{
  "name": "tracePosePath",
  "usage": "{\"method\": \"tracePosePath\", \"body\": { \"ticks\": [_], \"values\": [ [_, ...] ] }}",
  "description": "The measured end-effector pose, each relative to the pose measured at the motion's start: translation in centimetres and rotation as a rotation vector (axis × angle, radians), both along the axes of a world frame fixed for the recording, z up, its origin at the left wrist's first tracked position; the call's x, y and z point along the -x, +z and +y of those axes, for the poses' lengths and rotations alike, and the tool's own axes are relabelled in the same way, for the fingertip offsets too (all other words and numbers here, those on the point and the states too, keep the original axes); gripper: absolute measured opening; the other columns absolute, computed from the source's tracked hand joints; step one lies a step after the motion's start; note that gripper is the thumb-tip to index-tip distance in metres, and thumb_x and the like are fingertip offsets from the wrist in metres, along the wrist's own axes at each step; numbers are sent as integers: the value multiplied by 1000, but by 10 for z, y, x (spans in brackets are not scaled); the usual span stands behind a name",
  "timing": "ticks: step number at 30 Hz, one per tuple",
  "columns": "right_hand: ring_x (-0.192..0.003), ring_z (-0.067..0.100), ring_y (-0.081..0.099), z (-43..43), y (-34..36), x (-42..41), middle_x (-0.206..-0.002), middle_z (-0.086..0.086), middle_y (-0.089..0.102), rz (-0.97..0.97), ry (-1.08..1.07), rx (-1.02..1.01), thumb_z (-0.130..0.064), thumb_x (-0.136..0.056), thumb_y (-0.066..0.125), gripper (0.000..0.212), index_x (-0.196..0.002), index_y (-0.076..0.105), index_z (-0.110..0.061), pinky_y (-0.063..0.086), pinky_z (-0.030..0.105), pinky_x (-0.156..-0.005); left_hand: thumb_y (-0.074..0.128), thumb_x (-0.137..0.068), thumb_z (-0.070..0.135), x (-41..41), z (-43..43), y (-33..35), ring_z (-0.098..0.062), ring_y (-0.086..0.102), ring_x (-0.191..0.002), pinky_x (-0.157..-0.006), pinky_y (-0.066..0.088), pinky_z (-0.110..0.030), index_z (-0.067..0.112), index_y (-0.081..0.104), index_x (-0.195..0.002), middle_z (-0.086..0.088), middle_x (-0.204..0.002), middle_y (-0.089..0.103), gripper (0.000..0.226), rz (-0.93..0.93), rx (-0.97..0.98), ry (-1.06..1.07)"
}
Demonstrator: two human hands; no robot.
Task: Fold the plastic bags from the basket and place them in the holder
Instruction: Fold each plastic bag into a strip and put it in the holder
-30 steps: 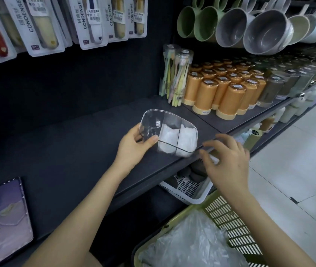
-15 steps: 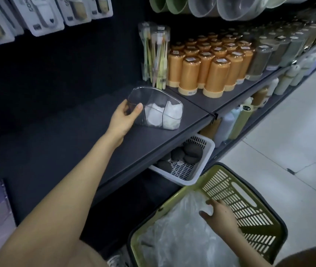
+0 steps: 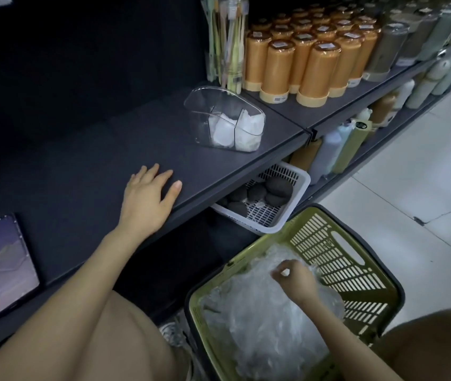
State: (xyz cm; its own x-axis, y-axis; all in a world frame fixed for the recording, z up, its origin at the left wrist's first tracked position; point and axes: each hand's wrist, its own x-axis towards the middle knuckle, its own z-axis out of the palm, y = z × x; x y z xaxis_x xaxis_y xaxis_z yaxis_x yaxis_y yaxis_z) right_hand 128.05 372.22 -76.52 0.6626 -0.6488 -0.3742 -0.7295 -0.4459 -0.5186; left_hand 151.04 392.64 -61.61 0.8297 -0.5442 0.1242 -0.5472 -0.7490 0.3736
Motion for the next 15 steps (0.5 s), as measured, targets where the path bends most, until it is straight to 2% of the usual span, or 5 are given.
{"method": "tracePosePath", "body": {
  "ticks": [4, 6, 8, 11, 15],
  "values": [
    [-61, 11, 55, -1, 73, -8, -62, -4, 59, -369, -30, -267, -21, -88, 69, 21, -70, 61, -12, 47, 35, -63, 48, -94, 40, 35, -2, 19, -19, 53, -118, -98, 28, -17, 12, 70, -112, -2, -122, 64, 40, -40, 308, -52],
    [-57, 11, 49, 1, 117, -13, -59, -4, 55, -495, 54, -331, -18, -91, 65, 22, -71, 60, -12, 39, 30, -57, 56, -92, 39, 61, -6, 32, -5, 57, -103, -88, 34, -10, 17, 73, -103, 12, -105, 67, 30, 99, 410, -145],
    [-60, 16, 45, 5, 155, -19, -64, 5, 53, -563, 148, -392, -18, -93, 62, 20, -75, 59, -11, 34, 30, -59, 62, -89, 45, 84, -8, 38, 5, 56, -103, -89, 36, -6, 24, 70, -106, 22, -104, 64, 28, 293, 434, -230],
    [-61, 16, 46, 11, 201, -28, -66, 7, 53, -662, 263, -461, -13, -96, 56, 16, -83, 58, -5, 37, 23, -57, 59, -75, 68, 100, -7, 37, 13, 50, -114, -99, 35, -10, 37, 57, -120, 26, -120, 58, 55, 451, 443, -274],
    [-64, 11, 49, 21, 238, -40, -72, 9, 54, -761, 300, -564, -8, -98, 49, 14, -91, 58, -1, 42, 14, -60, 71, -84, 27, 107, -2, 49, 7, 63, -92, -83, 46, -12, 34, 66, -97, 22, -94, 70, 16, 486, 672, -167]
  ]
}}
